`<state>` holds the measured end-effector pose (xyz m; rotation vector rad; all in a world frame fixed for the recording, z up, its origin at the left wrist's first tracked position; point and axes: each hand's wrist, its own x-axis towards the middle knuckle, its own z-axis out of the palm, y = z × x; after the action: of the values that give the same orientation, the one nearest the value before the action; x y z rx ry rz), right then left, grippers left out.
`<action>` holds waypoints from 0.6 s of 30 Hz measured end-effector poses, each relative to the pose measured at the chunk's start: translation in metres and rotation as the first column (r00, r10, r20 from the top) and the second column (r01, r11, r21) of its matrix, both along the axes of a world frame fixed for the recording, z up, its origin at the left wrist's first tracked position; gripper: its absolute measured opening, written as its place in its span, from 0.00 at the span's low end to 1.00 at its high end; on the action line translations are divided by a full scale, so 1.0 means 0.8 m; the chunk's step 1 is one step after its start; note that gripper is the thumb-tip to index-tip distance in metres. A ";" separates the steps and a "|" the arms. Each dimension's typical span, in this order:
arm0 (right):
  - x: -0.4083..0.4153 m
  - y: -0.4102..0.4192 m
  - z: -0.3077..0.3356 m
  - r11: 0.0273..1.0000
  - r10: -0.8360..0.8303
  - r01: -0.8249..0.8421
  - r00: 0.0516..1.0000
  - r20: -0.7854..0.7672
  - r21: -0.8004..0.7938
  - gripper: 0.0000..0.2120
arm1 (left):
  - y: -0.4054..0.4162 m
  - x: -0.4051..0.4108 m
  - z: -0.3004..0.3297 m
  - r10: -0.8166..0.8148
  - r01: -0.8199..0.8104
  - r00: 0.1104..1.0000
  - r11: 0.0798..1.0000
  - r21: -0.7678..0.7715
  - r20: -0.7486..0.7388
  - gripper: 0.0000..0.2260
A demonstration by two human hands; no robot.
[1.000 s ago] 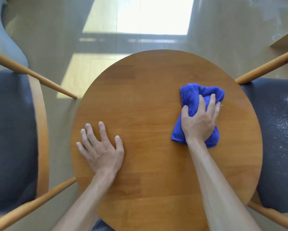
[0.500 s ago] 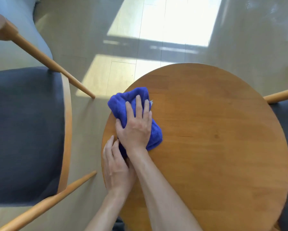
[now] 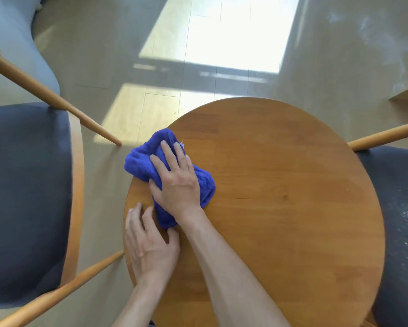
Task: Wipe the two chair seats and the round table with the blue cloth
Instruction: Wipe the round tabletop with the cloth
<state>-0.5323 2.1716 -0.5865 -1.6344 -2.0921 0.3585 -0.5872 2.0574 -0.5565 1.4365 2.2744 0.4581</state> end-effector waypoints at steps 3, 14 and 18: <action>0.030 0.016 0.000 0.999 -0.049 0.049 0.999 -0.010 0.007 0.22 | 0.007 0.010 0.001 -0.065 0.066 0.995 0.998 0.017 -0.077 0.29; 0.187 0.064 0.001 0.958 -0.287 0.287 0.957 0.032 -0.007 0.23 | 0.034 0.076 0.002 -0.177 0.177 0.978 0.984 -0.017 -0.107 0.30; 0.248 0.068 0.004 0.933 -0.358 0.360 0.932 0.051 -0.030 0.23 | 0.042 0.096 -0.002 -0.199 0.198 0.972 0.980 -0.026 -0.121 0.29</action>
<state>-0.3341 2.2259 -0.5834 -2.0175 -1.7725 0.2419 -0.5102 2.0912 -0.5579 1.7072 2.1907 0.2985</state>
